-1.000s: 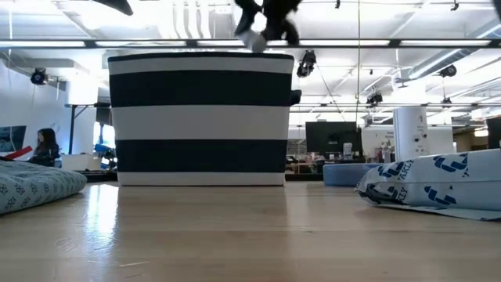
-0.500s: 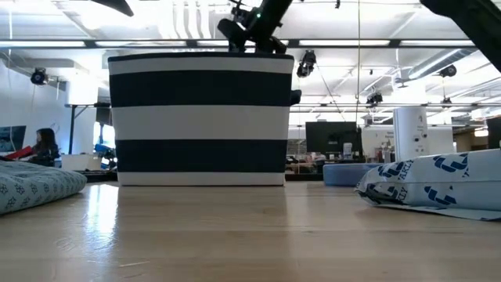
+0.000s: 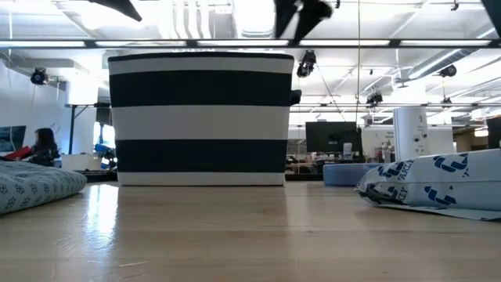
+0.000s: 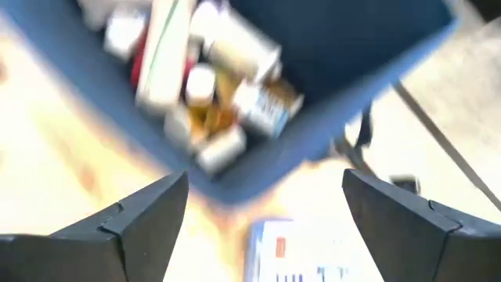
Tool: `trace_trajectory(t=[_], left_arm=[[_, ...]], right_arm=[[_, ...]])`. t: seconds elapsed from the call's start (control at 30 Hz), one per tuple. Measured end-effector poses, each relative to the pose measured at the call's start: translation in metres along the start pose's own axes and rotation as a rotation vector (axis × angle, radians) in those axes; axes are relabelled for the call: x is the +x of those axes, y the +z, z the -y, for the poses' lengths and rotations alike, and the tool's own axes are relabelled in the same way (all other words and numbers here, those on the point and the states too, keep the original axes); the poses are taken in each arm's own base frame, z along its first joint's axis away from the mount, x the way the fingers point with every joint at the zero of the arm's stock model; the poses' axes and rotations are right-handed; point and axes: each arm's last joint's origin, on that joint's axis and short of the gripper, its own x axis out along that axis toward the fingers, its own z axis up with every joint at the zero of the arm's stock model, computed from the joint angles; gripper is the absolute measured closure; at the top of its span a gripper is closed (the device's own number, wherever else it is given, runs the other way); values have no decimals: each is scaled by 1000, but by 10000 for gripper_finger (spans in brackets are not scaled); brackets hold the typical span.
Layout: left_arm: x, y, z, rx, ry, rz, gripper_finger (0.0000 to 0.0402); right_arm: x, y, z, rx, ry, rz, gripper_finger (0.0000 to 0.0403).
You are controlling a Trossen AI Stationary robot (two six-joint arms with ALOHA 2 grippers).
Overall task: Pick & place medical supplies in basket/bin
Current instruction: Put the white mailer bag into the blue bin
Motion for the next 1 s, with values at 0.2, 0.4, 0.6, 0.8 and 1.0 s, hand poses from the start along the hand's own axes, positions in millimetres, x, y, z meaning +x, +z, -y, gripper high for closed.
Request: trace_trajectory(t=[0.2, 0.4, 0.6, 0.8, 1.0], left_arm=[[7, 5, -4, 60, 38, 1, 24], [15, 11, -6, 95, 27, -25, 25], [17, 14, -2, 120, -20, -26, 25], [18, 14, 3, 137, -87, -45, 25], [23, 16, 9, 168, -158, -29, 25]], right_arm=[[-14, -44, -34, -115, 4, -146, 74], [13, -103, -76, -150, 16, -393, 74], [27, -175, -111, -102, -30, -604, 74], [23, -243, -136, 226, -142, -813, 74], [23, -291, -166, 506, -84, -792, 74]])
